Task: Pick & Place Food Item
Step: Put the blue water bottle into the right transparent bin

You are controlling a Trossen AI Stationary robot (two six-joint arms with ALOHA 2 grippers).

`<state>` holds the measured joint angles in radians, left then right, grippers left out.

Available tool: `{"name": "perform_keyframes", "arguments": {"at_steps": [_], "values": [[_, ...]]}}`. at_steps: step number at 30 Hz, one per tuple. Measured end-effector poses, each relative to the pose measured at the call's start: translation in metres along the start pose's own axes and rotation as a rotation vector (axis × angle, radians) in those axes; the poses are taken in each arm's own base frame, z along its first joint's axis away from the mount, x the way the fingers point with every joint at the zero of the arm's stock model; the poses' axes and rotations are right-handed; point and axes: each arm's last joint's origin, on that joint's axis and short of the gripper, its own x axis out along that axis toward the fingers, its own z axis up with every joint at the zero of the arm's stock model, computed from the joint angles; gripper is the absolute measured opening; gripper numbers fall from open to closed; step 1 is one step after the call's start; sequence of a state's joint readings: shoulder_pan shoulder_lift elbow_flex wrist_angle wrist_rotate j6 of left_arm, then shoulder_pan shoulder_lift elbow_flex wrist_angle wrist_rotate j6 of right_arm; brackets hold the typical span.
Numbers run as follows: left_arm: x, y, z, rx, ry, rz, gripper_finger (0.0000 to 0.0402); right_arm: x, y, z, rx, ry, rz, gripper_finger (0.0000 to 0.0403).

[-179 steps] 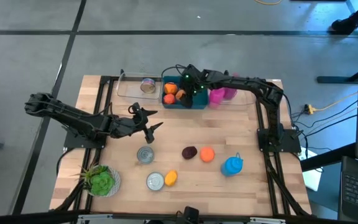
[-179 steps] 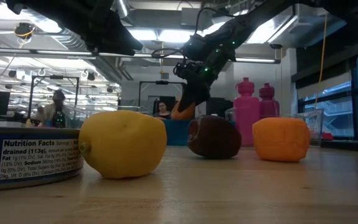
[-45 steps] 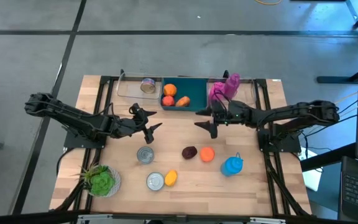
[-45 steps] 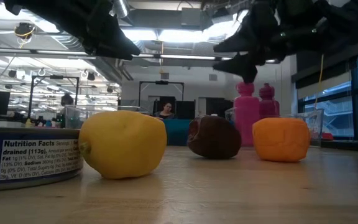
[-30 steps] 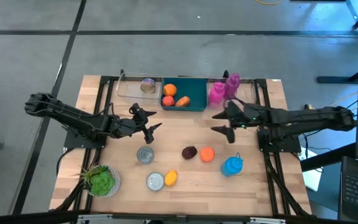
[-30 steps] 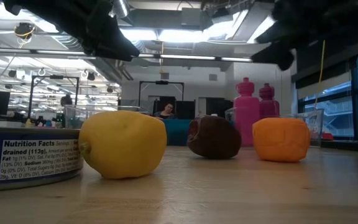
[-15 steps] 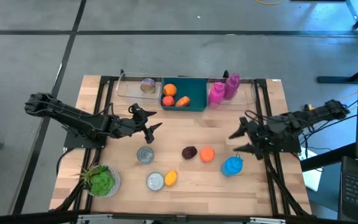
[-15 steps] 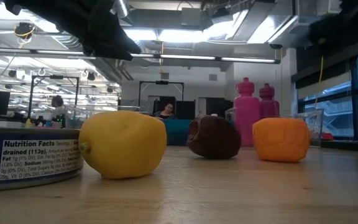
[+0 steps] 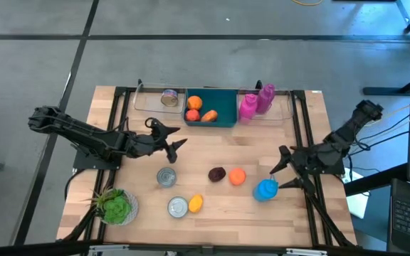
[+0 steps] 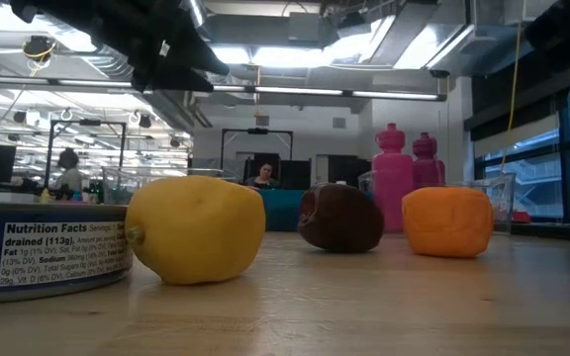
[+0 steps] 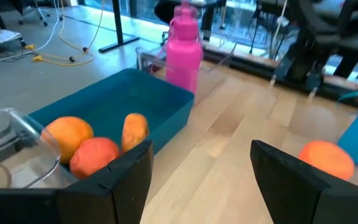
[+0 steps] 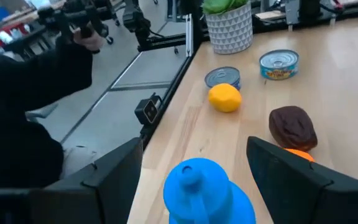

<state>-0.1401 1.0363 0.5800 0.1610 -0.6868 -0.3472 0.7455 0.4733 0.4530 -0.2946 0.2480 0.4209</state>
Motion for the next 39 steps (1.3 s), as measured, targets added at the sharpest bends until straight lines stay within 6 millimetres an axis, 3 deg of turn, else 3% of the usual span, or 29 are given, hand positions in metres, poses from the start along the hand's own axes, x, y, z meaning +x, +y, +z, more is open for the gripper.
{"name": "perform_keyframes", "arguments": {"at_steps": [10, 17, 26, 39], "values": [[0.000, -0.002, 0.007, -0.071, -0.056, -0.021, 0.0260, 0.013, 0.010, -0.018, -0.103, 0.059, -0.039, 0.0285], [0.001, -0.003, 0.006, -0.109, -0.052, -0.020, 0.0260, 0.012, 0.015, -0.018, -0.136, 0.032, -0.002, 0.0285], [0.005, -0.005, 0.000, -0.103, -0.031, -0.010, 0.0260, 0.019, 0.013, -0.021, -0.204, 0.024, -0.134, 0.0285], [0.005, -0.005, 0.000, -0.078, -0.031, -0.009, 0.0260, 0.024, 0.014, -0.023, -0.192, 0.040, -0.153, 0.0271]]}}
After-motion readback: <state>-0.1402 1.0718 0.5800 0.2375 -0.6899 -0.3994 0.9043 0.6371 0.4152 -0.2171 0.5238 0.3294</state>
